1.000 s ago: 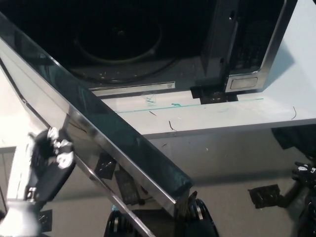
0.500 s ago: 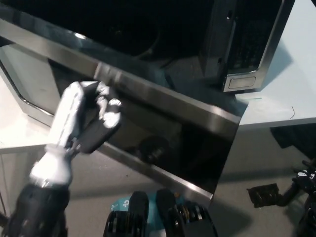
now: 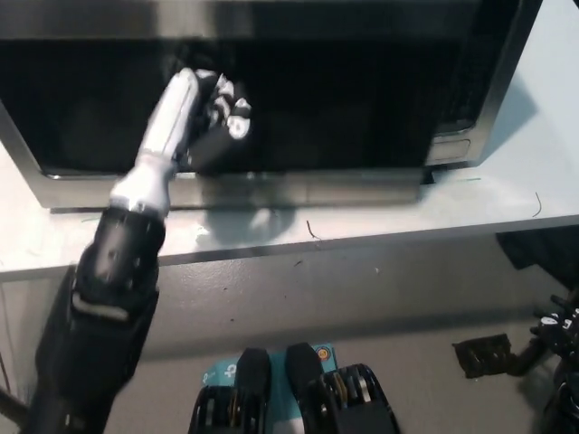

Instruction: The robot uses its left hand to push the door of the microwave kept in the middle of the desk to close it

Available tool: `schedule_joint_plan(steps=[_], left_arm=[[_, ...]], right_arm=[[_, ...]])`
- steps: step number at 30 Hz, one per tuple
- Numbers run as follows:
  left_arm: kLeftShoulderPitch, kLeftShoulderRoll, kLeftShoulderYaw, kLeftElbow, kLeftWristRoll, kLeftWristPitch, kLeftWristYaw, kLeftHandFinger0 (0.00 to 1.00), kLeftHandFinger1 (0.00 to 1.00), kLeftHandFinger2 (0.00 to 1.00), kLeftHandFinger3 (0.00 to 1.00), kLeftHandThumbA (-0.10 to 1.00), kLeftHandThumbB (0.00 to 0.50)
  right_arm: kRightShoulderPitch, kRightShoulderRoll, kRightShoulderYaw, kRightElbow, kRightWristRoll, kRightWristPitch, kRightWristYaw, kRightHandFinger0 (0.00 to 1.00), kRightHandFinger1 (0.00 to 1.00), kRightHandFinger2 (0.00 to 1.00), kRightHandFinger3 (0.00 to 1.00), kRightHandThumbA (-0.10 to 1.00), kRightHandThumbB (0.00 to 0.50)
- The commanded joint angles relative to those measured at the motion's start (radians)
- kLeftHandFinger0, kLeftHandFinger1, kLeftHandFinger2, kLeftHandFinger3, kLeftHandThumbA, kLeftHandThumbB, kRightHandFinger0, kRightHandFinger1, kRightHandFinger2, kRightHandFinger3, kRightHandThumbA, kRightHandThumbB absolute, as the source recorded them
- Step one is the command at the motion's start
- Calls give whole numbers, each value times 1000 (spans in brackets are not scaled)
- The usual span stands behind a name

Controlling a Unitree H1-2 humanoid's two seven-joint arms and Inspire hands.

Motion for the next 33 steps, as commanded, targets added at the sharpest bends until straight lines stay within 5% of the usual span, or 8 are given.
schedule_joint_plan(steps=[1, 3, 12, 14, 23, 28, 31, 33], left_arm=[[-125, 32, 19, 132, 76, -134, 80, 23, 33, 145, 350, -100, 9], [-188, 36, 28, 223, 89, -154, 109, 0, 13, 136, 360, -100, 22], [-231, 11, 67, 228, 97, -157, 123, 6, 32, 175, 360, -100, 16], [-174, -10, 77, 115, 93, -126, 104, 0, 0, 130, 347, -100, 22], [173, -81, 143, -402, 21, -22, 29, 16, 38, 130, 301, -100, 0], [300, -72, 195, -539, -55, -20, 15, 3, 28, 142, 304, -100, 0], [457, -52, 254, -600, -128, -65, 16, 17, 37, 183, 326, -100, 0], [528, -53, 277, -593, -142, -103, 19, 42, 63, 196, 311, -100, 5]], right_arm=[[-8, -7, 7, -31, 2, -20, -2, 379, 373, 485, 708, -100, 55], [-5, -2, 0, -32, 12, -23, -5, 285, 289, 442, 703, -100, 59], [-1, -1, -8, -52, 20, -11, 2, 264, 275, 410, 694, -100, 50], [-1, -2, -15, -51, 34, -19, 19, 202, 216, 376, 687, -100, 45], [-4, -17, 13, -47, -5, -18, 5, 321, 328, 442, 703, -100, 46], [-5, -22, 8, -39, 0, -25, 6, 326, 328, 447, 681, -100, 55], [-12, -17, -1, -18, 9, -44, 0, 166, 198, 344, 622, -100, 60], [-13, -18, 5, -16, 0, -44, -4, 237, 263, 391, 621, -100, 51]])
